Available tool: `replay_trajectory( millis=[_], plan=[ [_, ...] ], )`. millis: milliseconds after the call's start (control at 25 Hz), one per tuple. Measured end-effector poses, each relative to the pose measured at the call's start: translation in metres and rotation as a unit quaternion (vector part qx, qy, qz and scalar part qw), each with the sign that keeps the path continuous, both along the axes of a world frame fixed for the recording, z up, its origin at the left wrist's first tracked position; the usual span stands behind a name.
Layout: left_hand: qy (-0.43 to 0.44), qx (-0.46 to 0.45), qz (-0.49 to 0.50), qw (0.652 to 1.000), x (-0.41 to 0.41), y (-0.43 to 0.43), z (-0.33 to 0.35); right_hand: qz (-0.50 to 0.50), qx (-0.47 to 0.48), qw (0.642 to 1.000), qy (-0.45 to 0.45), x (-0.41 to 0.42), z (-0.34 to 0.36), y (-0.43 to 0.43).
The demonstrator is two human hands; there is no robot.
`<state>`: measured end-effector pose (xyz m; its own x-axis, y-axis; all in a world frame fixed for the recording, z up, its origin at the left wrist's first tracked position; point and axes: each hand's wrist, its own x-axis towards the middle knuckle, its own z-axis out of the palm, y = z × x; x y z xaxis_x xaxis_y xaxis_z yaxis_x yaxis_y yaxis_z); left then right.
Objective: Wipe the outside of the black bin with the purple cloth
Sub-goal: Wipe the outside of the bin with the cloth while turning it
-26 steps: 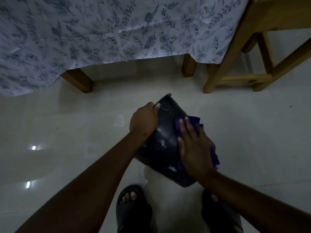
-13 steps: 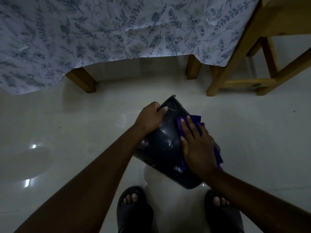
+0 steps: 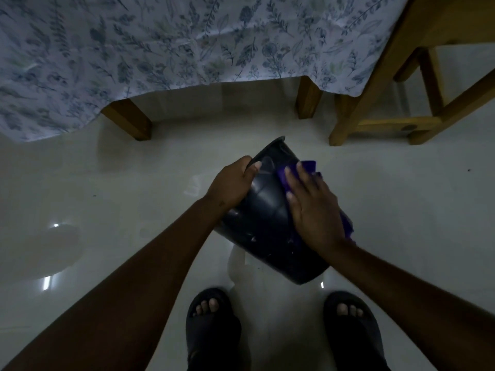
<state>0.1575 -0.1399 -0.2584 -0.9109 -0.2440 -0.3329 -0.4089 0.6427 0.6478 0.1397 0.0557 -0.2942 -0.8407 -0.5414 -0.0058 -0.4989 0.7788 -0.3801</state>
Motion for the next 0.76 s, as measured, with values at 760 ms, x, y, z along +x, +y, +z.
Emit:
replay_trajectory(
  millis=[760],
  plan=[
    [-0.020,-0.065,0.019,0.998,-0.021,0.013,-0.003,0.073,0.037,0.996,0.019,0.048,-0.004,0.003]
  ],
)
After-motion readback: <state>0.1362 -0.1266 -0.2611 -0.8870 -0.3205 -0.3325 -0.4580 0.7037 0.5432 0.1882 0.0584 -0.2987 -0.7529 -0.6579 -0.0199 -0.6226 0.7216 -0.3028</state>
